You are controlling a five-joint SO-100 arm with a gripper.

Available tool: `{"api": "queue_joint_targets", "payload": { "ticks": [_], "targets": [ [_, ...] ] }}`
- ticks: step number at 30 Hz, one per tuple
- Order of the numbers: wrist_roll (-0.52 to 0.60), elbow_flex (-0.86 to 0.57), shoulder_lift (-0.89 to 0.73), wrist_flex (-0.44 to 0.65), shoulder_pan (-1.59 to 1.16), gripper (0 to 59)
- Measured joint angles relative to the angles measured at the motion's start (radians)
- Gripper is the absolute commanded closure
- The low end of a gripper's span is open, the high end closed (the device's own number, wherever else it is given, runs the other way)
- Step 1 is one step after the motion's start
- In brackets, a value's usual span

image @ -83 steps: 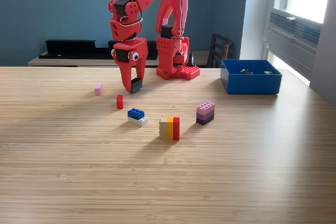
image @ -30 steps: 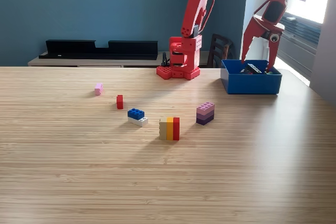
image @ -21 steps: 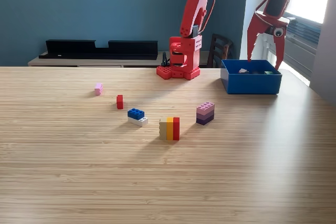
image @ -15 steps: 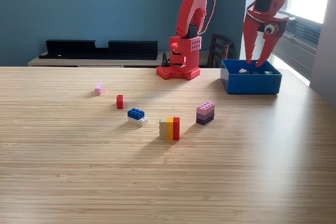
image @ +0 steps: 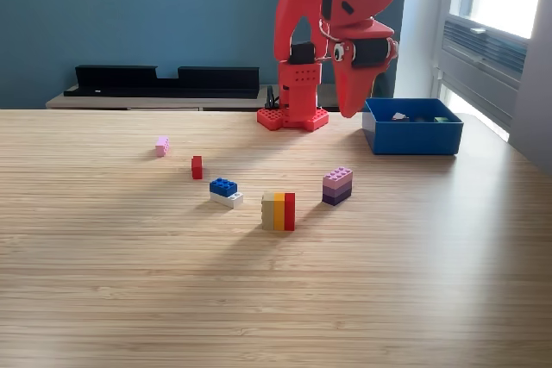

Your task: Grasp a lego block and put it in the bin.

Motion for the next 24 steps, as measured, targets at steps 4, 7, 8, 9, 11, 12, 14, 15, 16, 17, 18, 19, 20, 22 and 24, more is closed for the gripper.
{"api": "queue_joint_targets", "payload": {
  "ticks": [4, 7, 8, 9, 11, 12, 14, 15, 16, 17, 18, 19, 20, 22, 24],
  "targets": [
    [-0.014, 0.0, 0.0, 0.0, 0.014, 58.5],
    [-0.023, 0.0, 0.0, 0.0, 0.031, 58.4],
    [-0.028, 0.0, 0.0, 0.0, 0.035, 58.4],
    [-0.029, 0.0, 0.0, 0.0, 0.041, 58.3],
    [-0.032, 0.0, 0.0, 0.0, 0.057, 58.2],
    [-0.032, 0.0, 0.0, 0.0, 0.063, 58.2],
    [-0.034, 0.0, 0.0, 0.0, 0.083, 58.2],
    [-0.037, -0.002, 0.0, 0.0, 0.095, 58.2],
    [-0.041, -0.011, 0.0, 0.0, 0.104, 58.2],
    [-0.043, -0.02, 0.0, 0.0, 0.114, 58.2],
    [-0.048, -0.032, 0.0, 0.0, 0.123, 58.2],
    [-0.049, -0.043, 0.0, 0.0, 0.135, 58.2],
    [-0.052, -0.051, 0.0, 0.0, 0.149, 58.2],
    [-0.054, -0.066, 0.0, 0.0, 0.178, 58.2],
    [-0.049, -0.083, 0.0, 0.0, 0.218, 58.1]
  ]
}}
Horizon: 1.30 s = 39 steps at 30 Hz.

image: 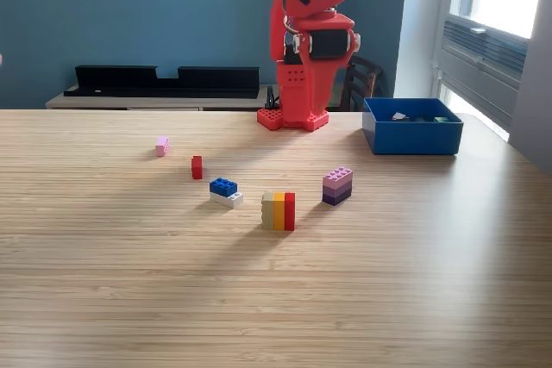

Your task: Grasp a lego block and put it in the bin.

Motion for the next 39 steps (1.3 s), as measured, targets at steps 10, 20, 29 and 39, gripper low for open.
{"api": "queue_joint_targets", "payload": {
  "ticks": [10, 20, 29, 39],
  "targets": [
    [0.137, -0.038, 0.0, 0.0, 0.259, 57.1],
    [0.262, 0.028, 0.0, -0.005, 0.517, 33.3],
    [0.35, 0.33, 0.0, -0.209, 0.626, 34.9],
    [0.353, 0.561, 0.0, -0.37, 0.634, 36.1]
  ]
}}
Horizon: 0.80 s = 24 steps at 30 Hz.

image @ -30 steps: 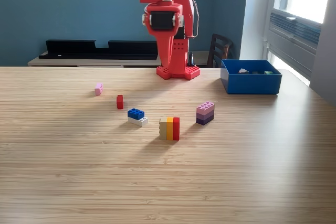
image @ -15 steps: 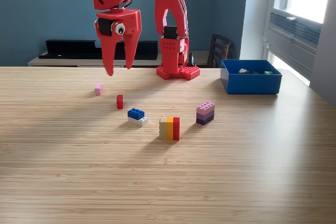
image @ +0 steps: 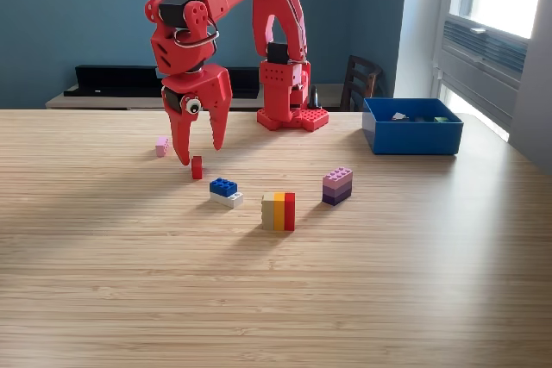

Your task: Grasp a lego block and put it in the bin.

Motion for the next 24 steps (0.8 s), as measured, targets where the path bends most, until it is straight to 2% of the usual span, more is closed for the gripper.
{"api": "queue_joint_targets", "payload": {
  "ticks": [12, 24],
  "targets": [
    [-0.014, 0.049, 0.0, -0.087, 0.044, 39.6],
    [-0.029, 0.127, 0.015, -0.25, 0.049, 42.8]
  ]
}}
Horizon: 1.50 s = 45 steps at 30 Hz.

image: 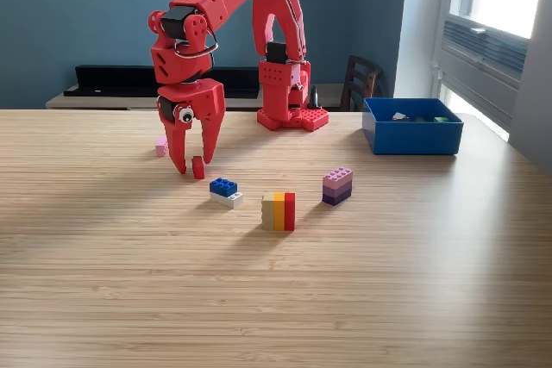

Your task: Grasp a lego block and put it in the bin.

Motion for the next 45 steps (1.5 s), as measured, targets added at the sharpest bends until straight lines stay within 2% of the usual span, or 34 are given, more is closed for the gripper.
{"api": "queue_joint_targets", "payload": {
  "ticks": [6, 10, 19, 24, 28, 30, 33, 35, 38, 45],
  "targets": [
    [-0.003, 0.008, 0.002, -0.055, -0.012, 45.2],
    [-0.018, 0.011, 0.002, -0.092, -0.029, 58.1],
    [-0.021, 0.026, 0.002, -0.1, -0.066, 58.5],
    [-0.051, -0.081, -0.006, 0.063, -0.101, 58.5],
    [-0.092, -0.238, -0.006, 0.199, -0.144, 58.5],
    [-0.12, -0.301, -0.006, 0.344, -0.172, 58.5],
    [-0.153, -0.515, -0.008, 0.503, -0.29, 58.5],
    [-0.163, -0.647, -0.008, 0.572, -0.388, 58.5],
    [-0.166, -0.718, -0.008, 0.623, -0.566, 58.5],
    [-0.166, -0.706, -0.008, 0.627, -1.019, 58.5]
  ]
}}
